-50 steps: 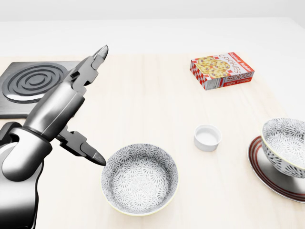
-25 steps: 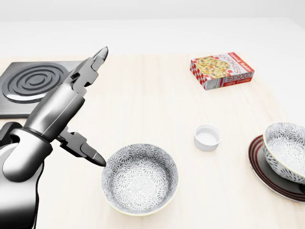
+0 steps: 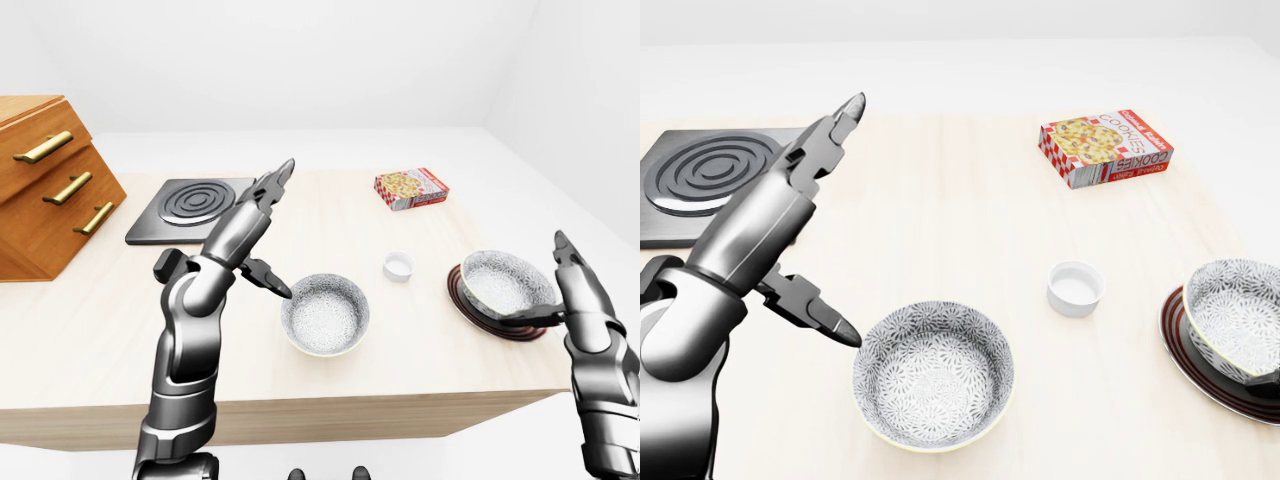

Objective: Pick the akita bowl from table center and place it on the plate.

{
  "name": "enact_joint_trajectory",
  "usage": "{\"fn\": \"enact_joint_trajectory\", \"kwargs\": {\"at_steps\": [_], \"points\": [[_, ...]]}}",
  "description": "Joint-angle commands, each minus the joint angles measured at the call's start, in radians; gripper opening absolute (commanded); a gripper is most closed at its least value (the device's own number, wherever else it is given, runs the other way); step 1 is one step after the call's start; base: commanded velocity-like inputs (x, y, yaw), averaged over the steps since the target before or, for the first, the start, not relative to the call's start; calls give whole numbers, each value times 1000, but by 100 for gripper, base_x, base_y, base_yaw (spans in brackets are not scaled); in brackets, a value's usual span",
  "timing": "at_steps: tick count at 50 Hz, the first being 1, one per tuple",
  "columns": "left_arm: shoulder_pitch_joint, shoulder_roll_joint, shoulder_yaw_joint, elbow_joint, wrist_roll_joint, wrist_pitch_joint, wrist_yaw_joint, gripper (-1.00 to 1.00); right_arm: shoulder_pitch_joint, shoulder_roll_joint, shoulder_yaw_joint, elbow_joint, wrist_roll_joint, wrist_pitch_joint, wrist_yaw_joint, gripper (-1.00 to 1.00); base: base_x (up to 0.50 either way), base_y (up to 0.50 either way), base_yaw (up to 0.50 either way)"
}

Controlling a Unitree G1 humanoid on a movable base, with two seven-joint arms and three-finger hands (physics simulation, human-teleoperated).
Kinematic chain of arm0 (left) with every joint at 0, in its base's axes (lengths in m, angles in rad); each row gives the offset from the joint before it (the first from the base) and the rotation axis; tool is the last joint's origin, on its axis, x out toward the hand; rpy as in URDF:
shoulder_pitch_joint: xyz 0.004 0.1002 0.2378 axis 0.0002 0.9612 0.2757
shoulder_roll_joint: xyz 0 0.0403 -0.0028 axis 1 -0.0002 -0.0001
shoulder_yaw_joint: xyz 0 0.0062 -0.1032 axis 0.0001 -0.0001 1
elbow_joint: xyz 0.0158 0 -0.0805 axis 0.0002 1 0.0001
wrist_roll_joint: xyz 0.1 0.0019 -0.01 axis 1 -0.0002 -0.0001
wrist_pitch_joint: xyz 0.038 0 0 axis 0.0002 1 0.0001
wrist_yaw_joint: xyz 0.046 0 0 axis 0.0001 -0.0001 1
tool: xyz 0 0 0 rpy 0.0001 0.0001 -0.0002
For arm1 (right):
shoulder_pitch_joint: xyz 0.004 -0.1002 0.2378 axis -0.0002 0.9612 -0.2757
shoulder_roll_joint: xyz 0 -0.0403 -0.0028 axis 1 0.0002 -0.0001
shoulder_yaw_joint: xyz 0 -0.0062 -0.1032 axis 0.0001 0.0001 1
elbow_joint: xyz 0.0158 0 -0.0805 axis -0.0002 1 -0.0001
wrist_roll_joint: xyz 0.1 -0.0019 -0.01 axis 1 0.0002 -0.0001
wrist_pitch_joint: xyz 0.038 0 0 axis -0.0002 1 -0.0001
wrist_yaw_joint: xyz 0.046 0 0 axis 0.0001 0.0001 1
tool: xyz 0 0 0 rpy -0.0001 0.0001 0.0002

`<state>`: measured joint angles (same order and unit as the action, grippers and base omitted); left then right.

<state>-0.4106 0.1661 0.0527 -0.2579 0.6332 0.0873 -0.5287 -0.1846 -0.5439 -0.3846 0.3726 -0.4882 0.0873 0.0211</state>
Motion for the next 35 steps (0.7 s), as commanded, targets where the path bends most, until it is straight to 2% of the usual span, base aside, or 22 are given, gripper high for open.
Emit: {"fn": "enact_joint_trajectory", "kwargs": {"at_steps": [1,5,11,15,18,22,23,26,35], "points": [[-3,5,9,-28,-11,0,-9,100,171,159,-126,-735,-189,0,388,100,0,0,0],[-2,5,9,-44,-17,0,-12,100,174,219,-144,-890,-235,0,525,100,0,0,0],[15,5,15,-91,-22,0,-22,100,190,265,-169,-1043,-257,0,677,100,0,0,0],[20,6,20,-106,-32,0,-21,100,153,275,-176,-1114,-200,0,677,100,0,0,0],[20,0,27,-123,-52,0,-14,100,106,302,-140,-1160,-107,0,677,100,0,0,0],[24,-5,32,-149,-90,0,14,100,87,337,-103,-1172,40,0,556,100,0,0,0],[23,-13,38,-161,-107,0,23,100,75,365,-98,-1171,101,0,515,100,0,0,0],[28,-14,37,-177,-136,0,46,100,71,370,-59,-1156,183,0,425,100,0,0,0],[82,-32,6,-264,-155,0,73,100,72,370,32,-1103,310,0,284,100,0,0,0]]}}
